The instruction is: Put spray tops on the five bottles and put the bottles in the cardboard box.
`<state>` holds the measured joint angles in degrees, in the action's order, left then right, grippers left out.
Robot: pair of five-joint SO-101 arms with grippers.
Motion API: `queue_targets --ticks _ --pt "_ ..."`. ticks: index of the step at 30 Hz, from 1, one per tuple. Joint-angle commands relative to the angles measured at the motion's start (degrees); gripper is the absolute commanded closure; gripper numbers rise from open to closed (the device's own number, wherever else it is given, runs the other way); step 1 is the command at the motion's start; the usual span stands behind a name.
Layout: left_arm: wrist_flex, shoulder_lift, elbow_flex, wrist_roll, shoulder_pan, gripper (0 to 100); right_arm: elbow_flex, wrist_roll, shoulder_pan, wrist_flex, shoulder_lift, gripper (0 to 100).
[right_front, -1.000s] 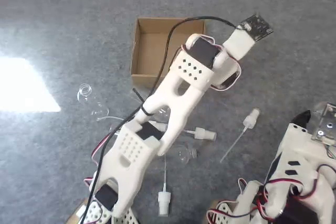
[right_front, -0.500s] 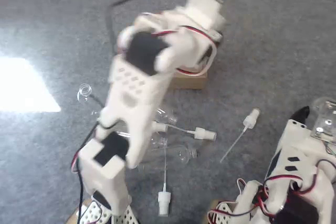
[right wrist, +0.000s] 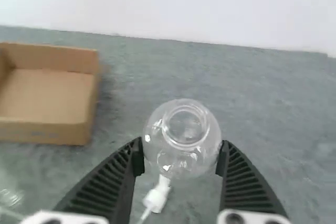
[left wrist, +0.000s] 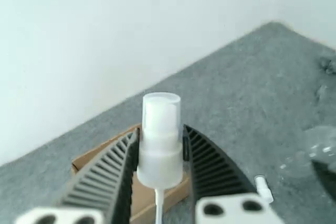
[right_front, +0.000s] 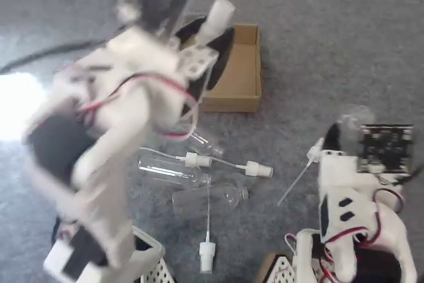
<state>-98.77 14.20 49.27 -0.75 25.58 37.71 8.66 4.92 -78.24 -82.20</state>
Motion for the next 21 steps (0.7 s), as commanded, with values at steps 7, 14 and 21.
queue_targets --ticks 7,14,21 --pt "-1.49 15.38 -6.64 -0.79 -0.26 99 -0.53 0.62 -19.65 -0.22 -0.31 86.5" --pt "-1.67 23.12 -7.60 -4.84 -0.26 99 -0.53 0.79 -32.13 -0.04 0.31 86.5" --pt "-1.76 31.03 -9.01 -4.75 -0.35 99 -0.53 0.79 -41.98 2.24 0.40 86.5"
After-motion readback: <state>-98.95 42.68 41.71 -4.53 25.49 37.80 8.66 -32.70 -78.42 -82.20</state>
